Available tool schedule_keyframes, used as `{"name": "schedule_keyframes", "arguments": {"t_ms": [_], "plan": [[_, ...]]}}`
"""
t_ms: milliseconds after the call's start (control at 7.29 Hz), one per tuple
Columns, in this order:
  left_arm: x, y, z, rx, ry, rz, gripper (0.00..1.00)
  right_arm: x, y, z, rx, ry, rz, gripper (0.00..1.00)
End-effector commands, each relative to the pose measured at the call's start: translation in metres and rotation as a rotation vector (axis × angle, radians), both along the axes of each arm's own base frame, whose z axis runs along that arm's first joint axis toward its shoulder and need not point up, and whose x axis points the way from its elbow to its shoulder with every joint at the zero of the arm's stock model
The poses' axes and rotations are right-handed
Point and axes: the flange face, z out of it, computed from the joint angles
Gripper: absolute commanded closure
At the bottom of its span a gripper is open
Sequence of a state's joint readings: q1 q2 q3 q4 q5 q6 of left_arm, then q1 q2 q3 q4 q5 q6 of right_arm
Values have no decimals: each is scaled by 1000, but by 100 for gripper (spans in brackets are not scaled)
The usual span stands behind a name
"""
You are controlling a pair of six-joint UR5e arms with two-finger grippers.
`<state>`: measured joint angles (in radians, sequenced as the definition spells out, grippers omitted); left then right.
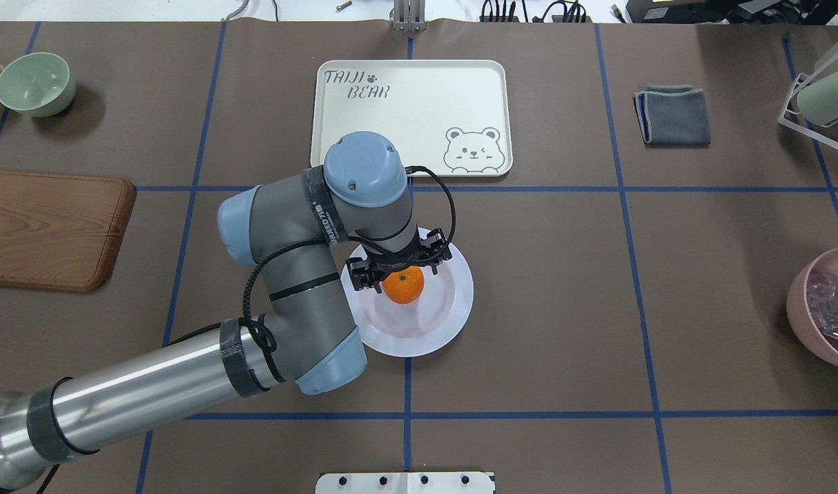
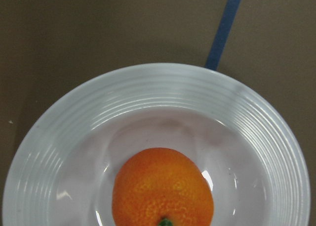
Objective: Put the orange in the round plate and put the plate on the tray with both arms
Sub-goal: 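Raise the left gripper from the plate while the right arm reaches toward it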
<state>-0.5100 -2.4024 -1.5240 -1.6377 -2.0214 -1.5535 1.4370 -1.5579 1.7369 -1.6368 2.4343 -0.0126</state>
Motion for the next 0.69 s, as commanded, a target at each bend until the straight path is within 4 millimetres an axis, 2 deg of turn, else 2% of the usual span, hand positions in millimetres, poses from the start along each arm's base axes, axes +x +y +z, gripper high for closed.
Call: {"name": "schedule_keyframes", "arguments": {"t_ms": [0,137,275,549], "plan": [[-70,-5,3,13,20,-54,3,-26,-10,-28,-97,-132,33,0],[-92,-9,12,21,25,-72,3,-42,-20,-52,-153,-194,53,0],[-99,-17,16,19,21,-87,3,-69,-21,-67,-153,-212,66,0],[-116,-35,22,16,12,-121,3,-143,-15,-103,-186,-268,140,0]]}}
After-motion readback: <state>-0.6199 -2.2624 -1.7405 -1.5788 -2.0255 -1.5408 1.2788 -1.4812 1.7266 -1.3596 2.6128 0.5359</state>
